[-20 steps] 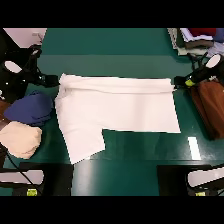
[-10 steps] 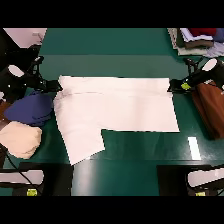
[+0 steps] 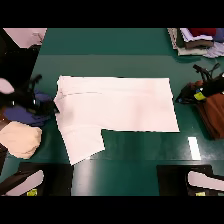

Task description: Fold the shirts.

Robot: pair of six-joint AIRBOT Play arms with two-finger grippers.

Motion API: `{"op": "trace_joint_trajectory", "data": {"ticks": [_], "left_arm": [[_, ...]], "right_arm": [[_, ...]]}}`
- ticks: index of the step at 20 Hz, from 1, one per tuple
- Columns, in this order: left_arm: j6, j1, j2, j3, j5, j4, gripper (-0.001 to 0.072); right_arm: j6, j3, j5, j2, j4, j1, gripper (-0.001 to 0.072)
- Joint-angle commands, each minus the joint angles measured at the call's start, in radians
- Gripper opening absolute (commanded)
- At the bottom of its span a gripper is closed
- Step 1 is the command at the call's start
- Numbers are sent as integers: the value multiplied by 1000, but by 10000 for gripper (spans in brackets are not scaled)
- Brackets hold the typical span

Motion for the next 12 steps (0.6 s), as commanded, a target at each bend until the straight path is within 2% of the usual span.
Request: {"op": "trace_joint_trajectory", "data": {"ticks": [1,5,7,12], "left_arm": [[-47,0,181,-257,-45,-53,532],[-51,0,223,-421,-6,-55,532],[-65,0,222,-436,68,-89,532],[-32,0,222,-440,190,-200,531]], "right_arm": [[-75,-148,-3,126,120,-60,387],[-93,-232,-3,206,143,-85,386],[-97,-239,-2,230,143,-85,386],[-101,-238,1,272,143,-85,386]]}}
